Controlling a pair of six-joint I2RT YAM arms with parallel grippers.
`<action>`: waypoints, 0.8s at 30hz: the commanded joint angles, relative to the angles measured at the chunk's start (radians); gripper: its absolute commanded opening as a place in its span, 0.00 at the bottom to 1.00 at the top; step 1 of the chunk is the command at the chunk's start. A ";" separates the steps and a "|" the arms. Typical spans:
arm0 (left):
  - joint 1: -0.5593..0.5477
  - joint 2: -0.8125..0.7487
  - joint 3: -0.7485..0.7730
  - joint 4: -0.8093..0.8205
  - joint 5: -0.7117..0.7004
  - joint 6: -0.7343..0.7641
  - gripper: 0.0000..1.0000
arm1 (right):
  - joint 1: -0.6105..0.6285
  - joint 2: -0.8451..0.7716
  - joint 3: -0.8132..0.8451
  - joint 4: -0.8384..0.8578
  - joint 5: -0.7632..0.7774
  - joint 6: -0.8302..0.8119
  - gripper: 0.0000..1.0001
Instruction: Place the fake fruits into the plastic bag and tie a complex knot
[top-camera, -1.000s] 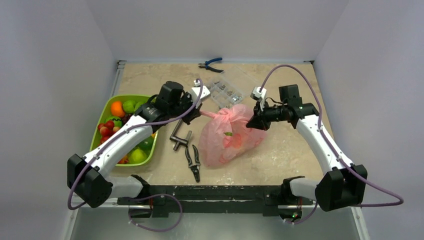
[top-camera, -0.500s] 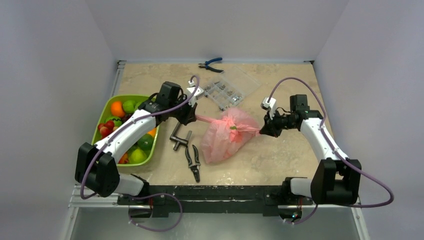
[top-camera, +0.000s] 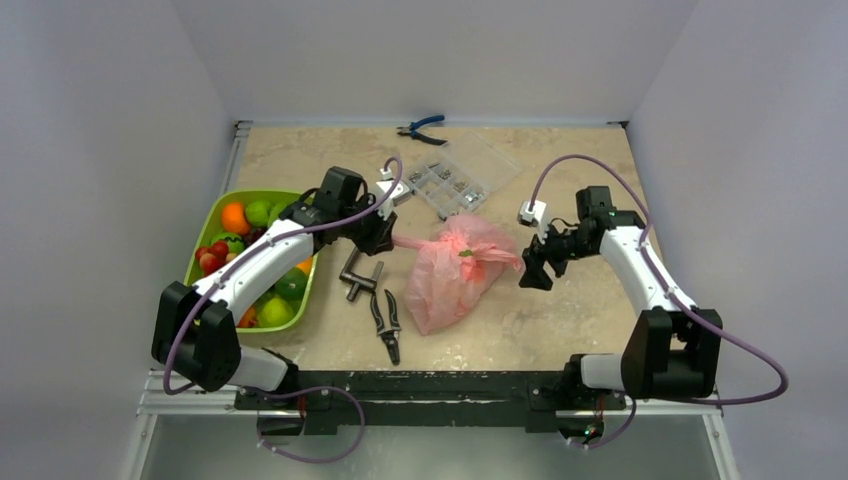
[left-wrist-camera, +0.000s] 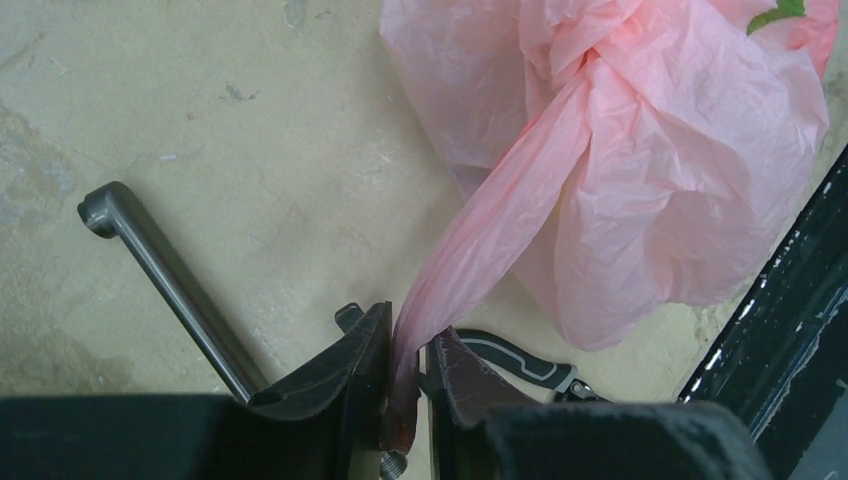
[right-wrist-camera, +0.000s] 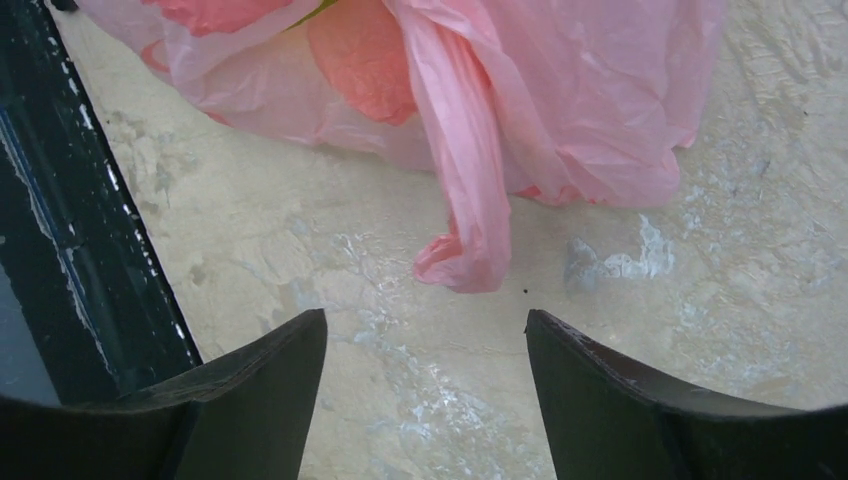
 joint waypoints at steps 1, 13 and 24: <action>-0.006 -0.015 0.053 -0.022 0.060 0.044 0.22 | 0.049 -0.035 0.030 0.012 -0.011 0.035 0.77; -0.020 0.034 0.087 -0.060 0.038 0.098 0.59 | 0.183 0.053 0.004 0.360 0.159 0.305 0.69; -0.050 0.169 0.139 -0.013 -0.001 -0.060 0.17 | 0.186 0.056 -0.007 0.392 0.148 0.436 0.00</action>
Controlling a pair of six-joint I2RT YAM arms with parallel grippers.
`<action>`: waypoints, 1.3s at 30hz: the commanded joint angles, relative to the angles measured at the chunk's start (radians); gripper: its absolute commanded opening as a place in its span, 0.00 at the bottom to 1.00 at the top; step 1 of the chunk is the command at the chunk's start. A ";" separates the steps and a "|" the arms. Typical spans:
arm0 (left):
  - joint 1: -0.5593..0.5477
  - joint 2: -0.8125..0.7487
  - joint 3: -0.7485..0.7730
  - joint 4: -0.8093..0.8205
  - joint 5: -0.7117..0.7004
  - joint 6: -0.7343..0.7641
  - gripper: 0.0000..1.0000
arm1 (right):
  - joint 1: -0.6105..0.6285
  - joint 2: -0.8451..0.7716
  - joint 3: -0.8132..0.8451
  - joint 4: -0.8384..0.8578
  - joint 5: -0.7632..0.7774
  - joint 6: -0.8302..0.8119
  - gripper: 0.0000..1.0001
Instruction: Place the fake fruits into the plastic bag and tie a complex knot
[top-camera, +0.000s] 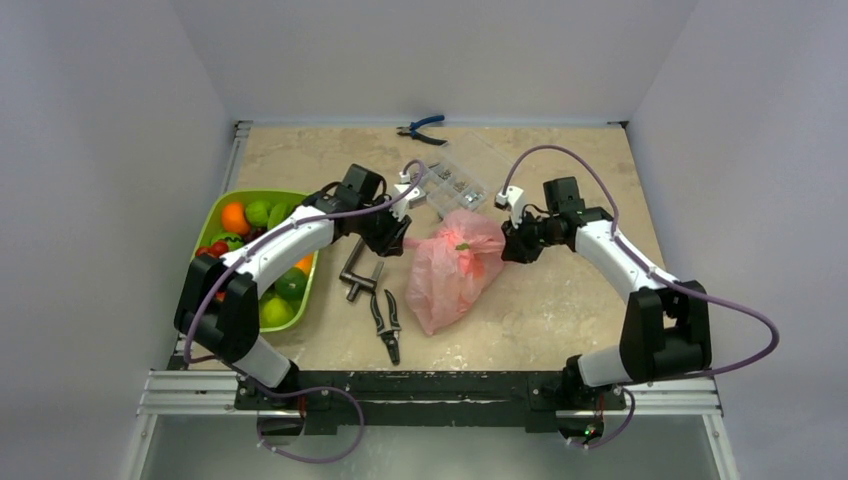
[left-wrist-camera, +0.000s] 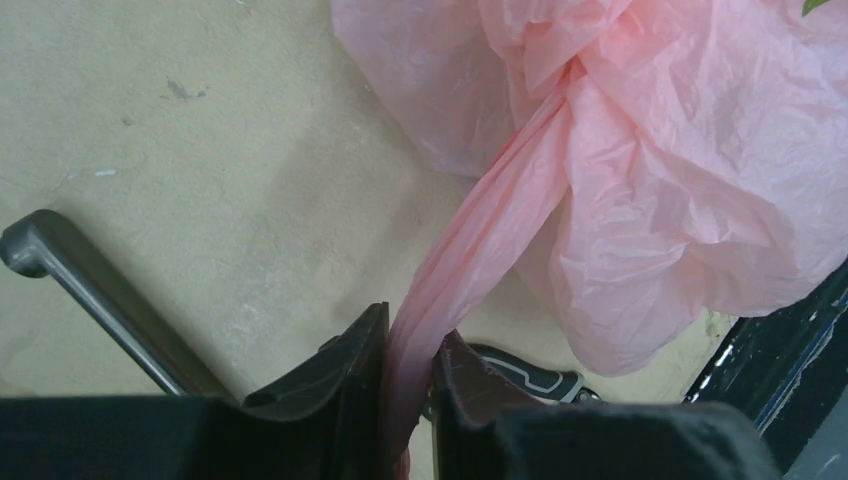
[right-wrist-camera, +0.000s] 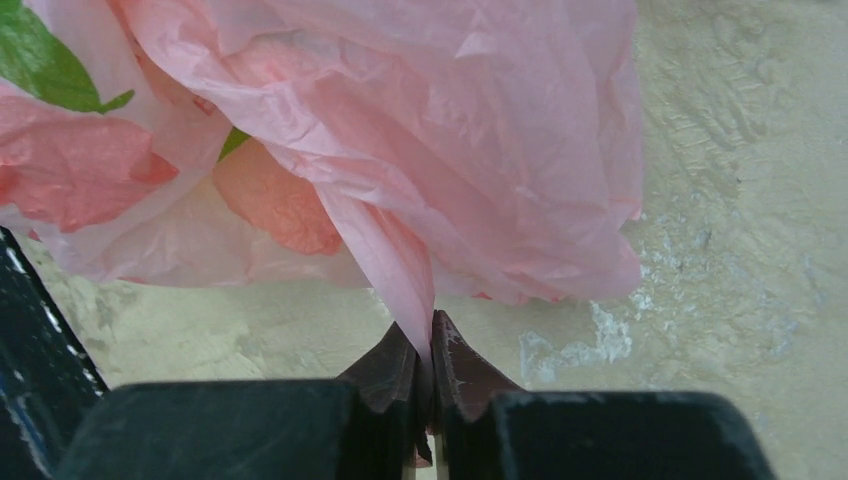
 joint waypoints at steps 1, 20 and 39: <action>-0.005 0.013 0.040 0.051 -0.003 -0.130 0.05 | 0.005 -0.058 -0.009 0.050 0.020 0.101 0.00; 0.244 -0.064 -0.126 0.061 -0.108 -0.299 0.00 | -0.155 -0.251 -0.238 0.143 0.493 -0.053 0.00; 0.242 0.044 0.040 -0.047 -0.078 0.095 0.00 | -0.174 -0.211 -0.196 0.065 0.475 -0.212 0.00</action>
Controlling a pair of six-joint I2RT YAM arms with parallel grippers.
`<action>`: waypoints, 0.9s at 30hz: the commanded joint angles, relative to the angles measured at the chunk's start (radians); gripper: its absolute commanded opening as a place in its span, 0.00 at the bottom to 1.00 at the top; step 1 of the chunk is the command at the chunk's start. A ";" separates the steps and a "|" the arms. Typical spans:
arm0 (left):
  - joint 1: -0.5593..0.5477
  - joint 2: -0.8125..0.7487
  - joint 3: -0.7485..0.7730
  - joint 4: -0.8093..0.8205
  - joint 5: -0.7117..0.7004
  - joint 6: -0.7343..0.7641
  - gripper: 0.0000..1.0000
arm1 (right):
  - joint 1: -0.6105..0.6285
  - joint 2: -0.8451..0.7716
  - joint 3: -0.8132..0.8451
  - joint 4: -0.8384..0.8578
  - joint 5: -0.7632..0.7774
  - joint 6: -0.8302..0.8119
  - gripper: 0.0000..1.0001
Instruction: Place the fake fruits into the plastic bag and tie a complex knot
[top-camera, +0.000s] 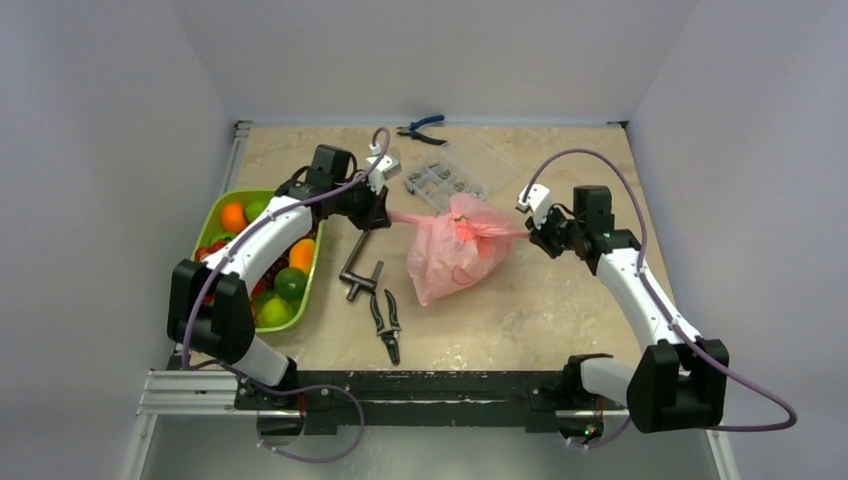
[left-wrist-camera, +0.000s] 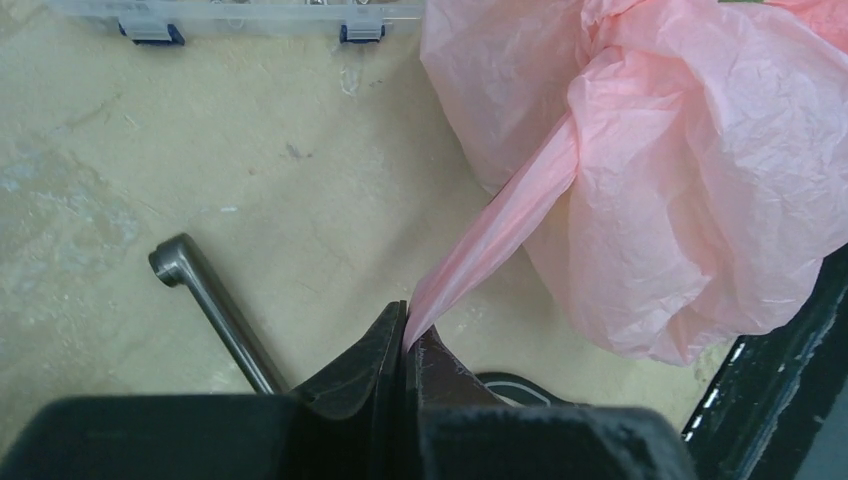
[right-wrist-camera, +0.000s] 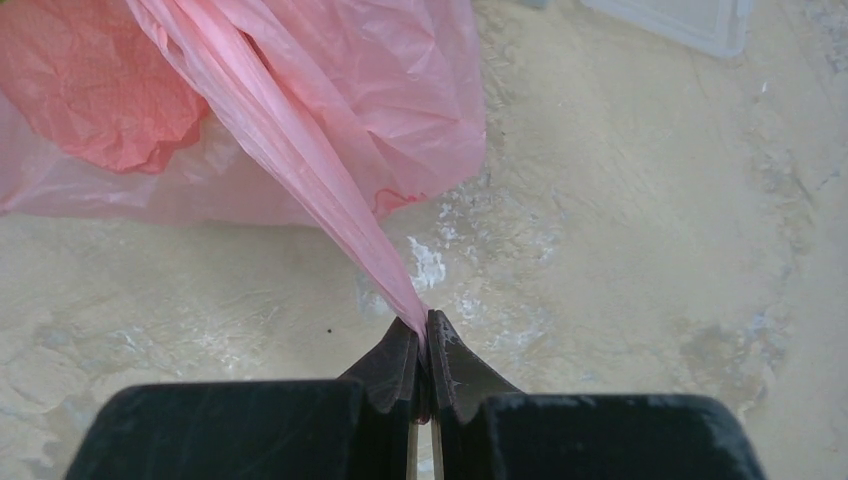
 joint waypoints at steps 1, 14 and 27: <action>0.080 0.084 -0.013 -0.078 -0.219 0.145 0.00 | -0.064 0.042 -0.133 0.010 0.293 -0.091 0.00; 0.009 -0.018 -0.085 -0.018 -0.262 0.289 0.00 | -0.107 0.064 -0.024 -0.053 0.253 -0.106 0.00; 0.074 0.135 -0.062 0.020 -0.299 0.308 0.00 | -0.158 0.124 -0.171 0.027 0.264 -0.176 0.00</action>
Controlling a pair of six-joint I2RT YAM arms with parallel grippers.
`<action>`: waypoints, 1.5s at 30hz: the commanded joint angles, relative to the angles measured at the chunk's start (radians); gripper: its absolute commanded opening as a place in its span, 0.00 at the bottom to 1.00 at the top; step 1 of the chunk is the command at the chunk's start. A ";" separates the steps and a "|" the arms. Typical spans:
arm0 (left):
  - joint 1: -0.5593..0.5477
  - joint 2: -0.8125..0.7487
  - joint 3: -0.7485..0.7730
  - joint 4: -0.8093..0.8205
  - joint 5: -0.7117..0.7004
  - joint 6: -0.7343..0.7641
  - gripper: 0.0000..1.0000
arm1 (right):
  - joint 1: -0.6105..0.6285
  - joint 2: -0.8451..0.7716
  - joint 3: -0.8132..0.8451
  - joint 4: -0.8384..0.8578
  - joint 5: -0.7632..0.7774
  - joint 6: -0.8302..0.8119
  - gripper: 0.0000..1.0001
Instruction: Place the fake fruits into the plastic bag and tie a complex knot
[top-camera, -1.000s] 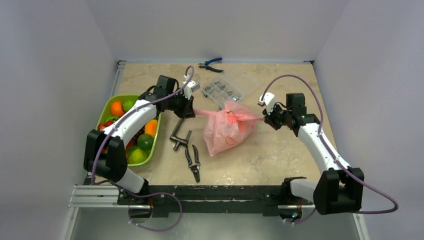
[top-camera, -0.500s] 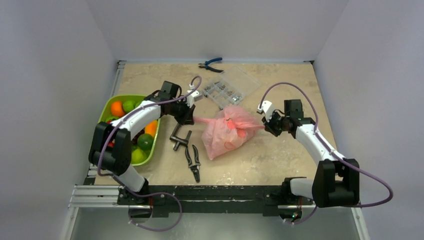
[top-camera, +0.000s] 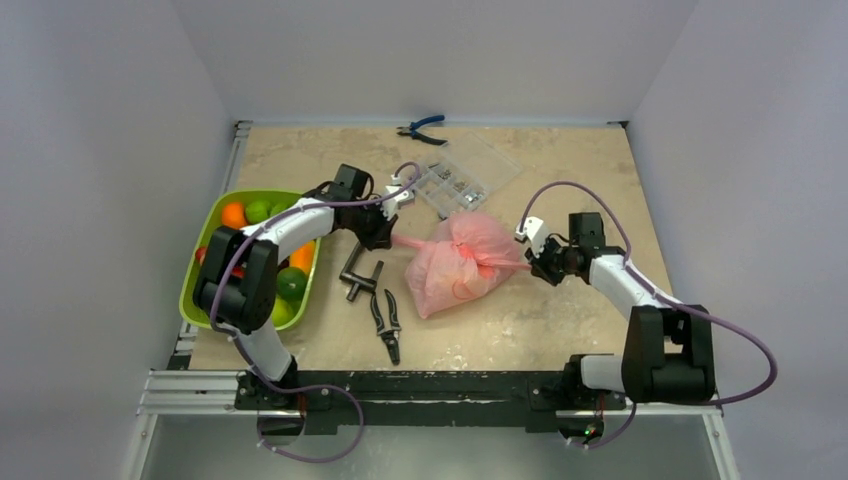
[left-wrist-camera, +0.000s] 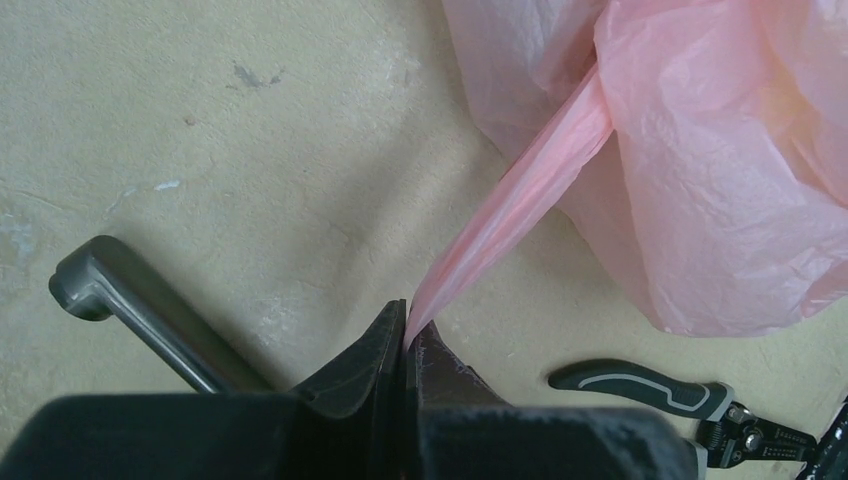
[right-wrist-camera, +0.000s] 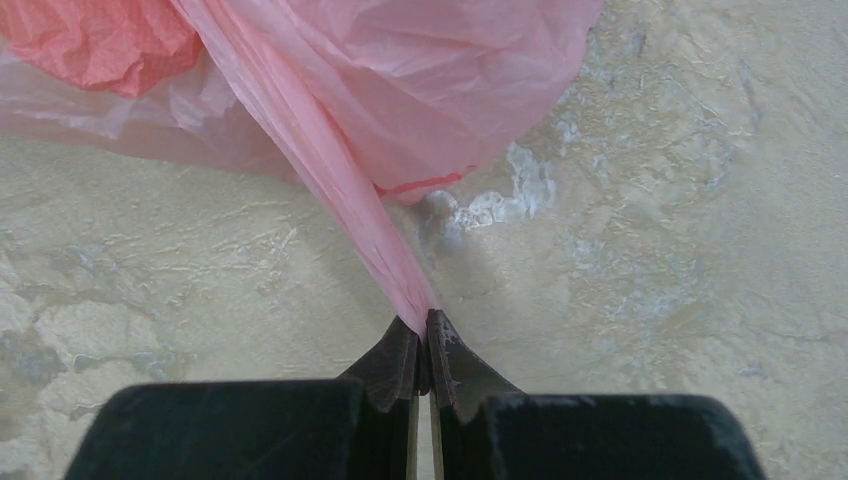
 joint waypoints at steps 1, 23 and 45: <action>0.089 -0.095 0.001 -0.043 -0.223 0.032 0.00 | -0.091 -0.003 0.104 -0.137 0.273 -0.013 0.00; -0.127 0.018 0.258 0.000 0.236 -0.411 0.00 | 0.398 0.066 0.361 0.073 -0.223 0.698 0.00; -0.126 0.153 0.151 0.190 0.370 -0.708 0.00 | 0.433 0.234 0.230 0.454 -0.245 1.132 0.00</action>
